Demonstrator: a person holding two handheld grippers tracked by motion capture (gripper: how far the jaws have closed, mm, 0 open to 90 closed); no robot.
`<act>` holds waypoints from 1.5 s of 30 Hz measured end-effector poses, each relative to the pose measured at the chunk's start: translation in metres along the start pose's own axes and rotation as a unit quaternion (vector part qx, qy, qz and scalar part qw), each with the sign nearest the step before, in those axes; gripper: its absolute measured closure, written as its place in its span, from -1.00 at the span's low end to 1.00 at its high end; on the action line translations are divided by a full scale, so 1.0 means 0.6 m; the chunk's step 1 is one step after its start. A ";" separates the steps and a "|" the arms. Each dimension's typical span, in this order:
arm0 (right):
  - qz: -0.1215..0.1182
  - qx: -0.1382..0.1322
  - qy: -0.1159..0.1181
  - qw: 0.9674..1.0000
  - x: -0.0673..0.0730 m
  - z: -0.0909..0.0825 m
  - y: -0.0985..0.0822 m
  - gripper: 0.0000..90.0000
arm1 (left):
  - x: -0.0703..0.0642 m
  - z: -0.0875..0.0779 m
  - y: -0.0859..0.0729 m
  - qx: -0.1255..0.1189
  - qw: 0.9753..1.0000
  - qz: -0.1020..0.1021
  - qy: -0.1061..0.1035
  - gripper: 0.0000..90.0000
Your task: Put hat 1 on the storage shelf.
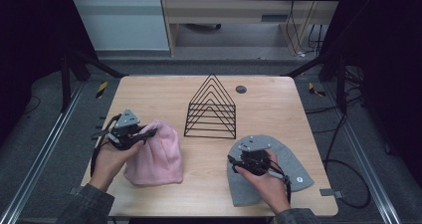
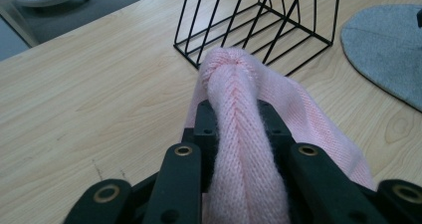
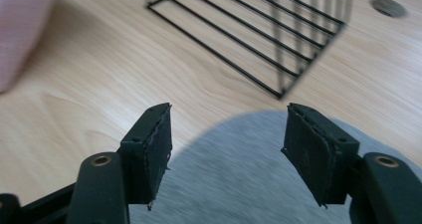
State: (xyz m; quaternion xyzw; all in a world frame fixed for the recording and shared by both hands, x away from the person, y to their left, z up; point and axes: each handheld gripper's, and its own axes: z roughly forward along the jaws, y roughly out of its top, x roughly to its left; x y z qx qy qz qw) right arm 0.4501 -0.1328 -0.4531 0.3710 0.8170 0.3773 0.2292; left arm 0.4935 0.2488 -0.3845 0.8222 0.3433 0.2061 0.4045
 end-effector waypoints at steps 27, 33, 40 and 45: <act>-0.032 -0.021 0.142 0.989 0.139 0.092 0.140 -0.18 | -0.013 -0.076 0.122 -0.068 0.998 0.010 0.009 0.66; -0.011 -0.046 0.158 0.986 0.137 0.099 0.174 -0.23 | -0.018 -0.082 0.142 -0.087 0.996 -0.006 -0.009 0.66; -0.026 -0.041 0.156 0.987 0.134 0.106 0.192 0.19 | -0.015 -0.096 0.159 -0.101 0.995 -0.008 -0.002 0.66; -0.024 -0.036 0.156 0.987 0.134 0.126 0.189 -0.07 | -0.012 -0.107 0.156 -0.107 0.994 -0.012 0.000 0.66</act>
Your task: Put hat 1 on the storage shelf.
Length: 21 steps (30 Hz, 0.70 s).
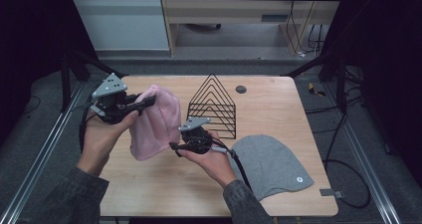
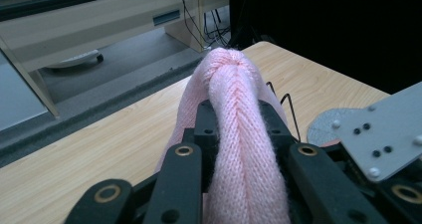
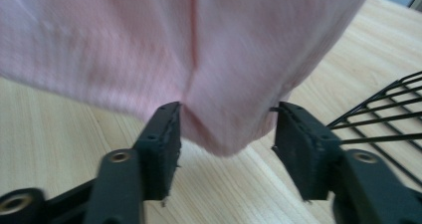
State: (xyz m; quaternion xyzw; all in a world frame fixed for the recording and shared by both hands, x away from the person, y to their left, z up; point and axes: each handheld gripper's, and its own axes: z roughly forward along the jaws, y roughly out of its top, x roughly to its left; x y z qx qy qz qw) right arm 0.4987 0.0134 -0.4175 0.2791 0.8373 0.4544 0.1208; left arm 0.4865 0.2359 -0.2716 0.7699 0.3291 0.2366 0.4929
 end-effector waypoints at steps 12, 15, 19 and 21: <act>-0.010 -0.048 0.050 0.998 0.013 0.008 0.013 0.79 | 0.013 -0.013 -0.004 -0.008 1.000 -0.017 -0.003 0.66; -0.013 -0.038 0.051 0.998 0.010 -0.016 0.018 0.84 | 0.029 -0.015 -0.002 0.004 1.000 -0.002 0.006 0.65; -0.028 -0.024 0.047 0.998 -0.006 -0.066 0.040 0.84 | 0.046 -0.015 0.004 0.012 1.000 0.002 0.009 0.63; -0.034 -0.023 0.035 0.999 -0.015 -0.094 0.056 0.85 | 0.053 -0.016 0.009 0.014 1.000 0.004 0.013 0.63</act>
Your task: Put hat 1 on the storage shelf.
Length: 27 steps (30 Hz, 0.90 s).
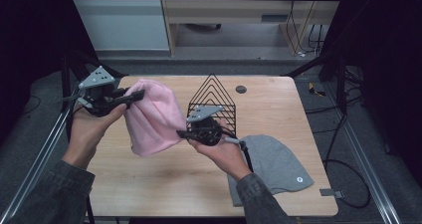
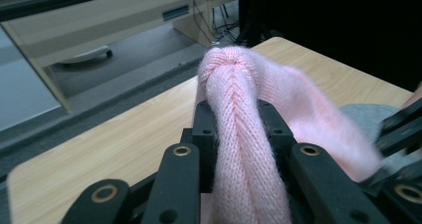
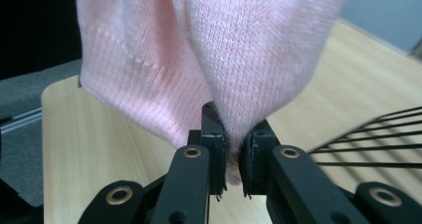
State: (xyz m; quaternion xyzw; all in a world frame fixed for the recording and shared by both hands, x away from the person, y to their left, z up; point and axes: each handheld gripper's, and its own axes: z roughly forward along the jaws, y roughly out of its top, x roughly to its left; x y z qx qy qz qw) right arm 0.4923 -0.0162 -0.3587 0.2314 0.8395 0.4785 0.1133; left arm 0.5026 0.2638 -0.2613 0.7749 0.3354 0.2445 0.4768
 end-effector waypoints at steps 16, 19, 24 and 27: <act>0.000 0.027 -0.033 0.999 -0.056 -0.049 0.062 0.85 | 0.012 0.005 0.026 -0.034 0.999 -0.015 -0.004 0.63; -0.004 0.024 -0.023 0.999 -0.066 -0.048 0.072 0.85 | 0.020 0.006 0.035 -0.039 0.999 -0.020 -0.006 0.63; -0.015 0.033 -0.023 0.999 -0.075 -0.050 0.085 0.85 | 0.021 0.016 0.052 -0.047 0.999 -0.007 -0.012 0.63; -0.016 0.035 -0.031 0.999 -0.085 -0.055 0.084 0.85 | 0.016 0.026 0.059 -0.050 0.999 0.003 -0.010 0.63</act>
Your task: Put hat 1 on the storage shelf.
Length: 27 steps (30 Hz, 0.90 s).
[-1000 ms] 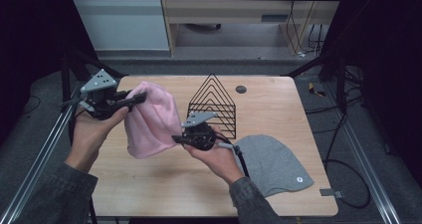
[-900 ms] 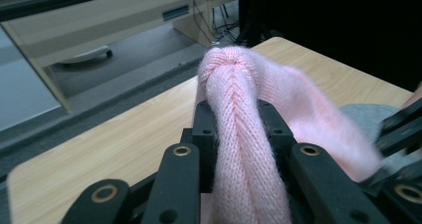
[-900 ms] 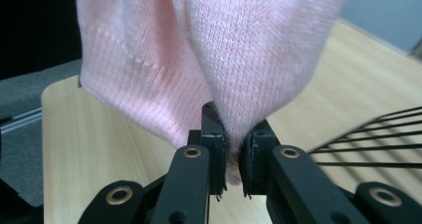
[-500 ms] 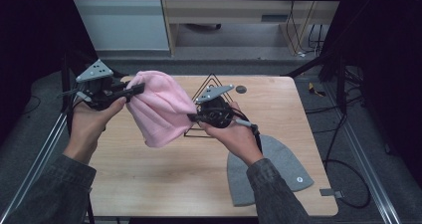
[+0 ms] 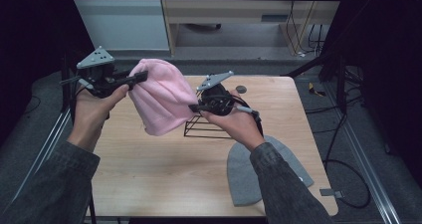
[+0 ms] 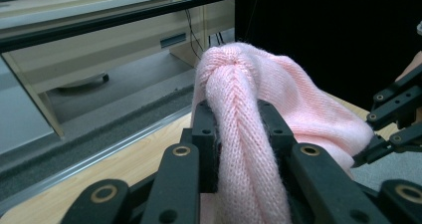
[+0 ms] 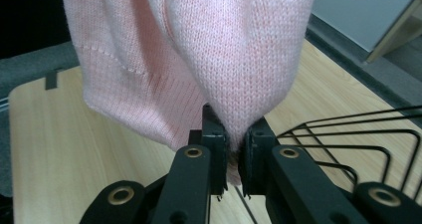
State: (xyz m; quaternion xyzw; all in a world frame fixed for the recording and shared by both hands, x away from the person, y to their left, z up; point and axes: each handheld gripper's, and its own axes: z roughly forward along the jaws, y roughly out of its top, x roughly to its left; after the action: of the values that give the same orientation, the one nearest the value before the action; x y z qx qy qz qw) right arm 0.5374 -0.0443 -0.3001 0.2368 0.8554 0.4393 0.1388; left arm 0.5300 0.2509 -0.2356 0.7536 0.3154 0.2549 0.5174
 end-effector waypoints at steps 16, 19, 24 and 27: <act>0.027 -0.032 -0.036 0.998 -0.062 -0.024 0.018 0.85 | 0.012 0.068 0.073 -0.021 0.999 0.024 0.006 0.63; 0.034 -0.030 -0.046 0.998 -0.077 -0.021 0.019 0.85 | 0.014 0.083 0.078 -0.016 1.000 0.022 0.006 0.63; 0.047 -0.030 -0.052 0.997 -0.096 -0.012 0.015 0.85 | 0.024 0.105 0.074 -0.016 1.000 0.019 0.004 0.63; 0.047 -0.019 -0.056 0.997 -0.102 -0.001 0.012 0.85 | 0.030 0.119 0.067 -0.007 1.000 0.016 0.006 0.63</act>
State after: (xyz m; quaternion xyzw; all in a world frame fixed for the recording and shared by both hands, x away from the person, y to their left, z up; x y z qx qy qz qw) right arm 0.5914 -0.0734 -0.2920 0.2980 0.8255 0.4479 0.1706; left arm 0.6014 0.2092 -0.2207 0.7533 0.3041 0.2699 0.5170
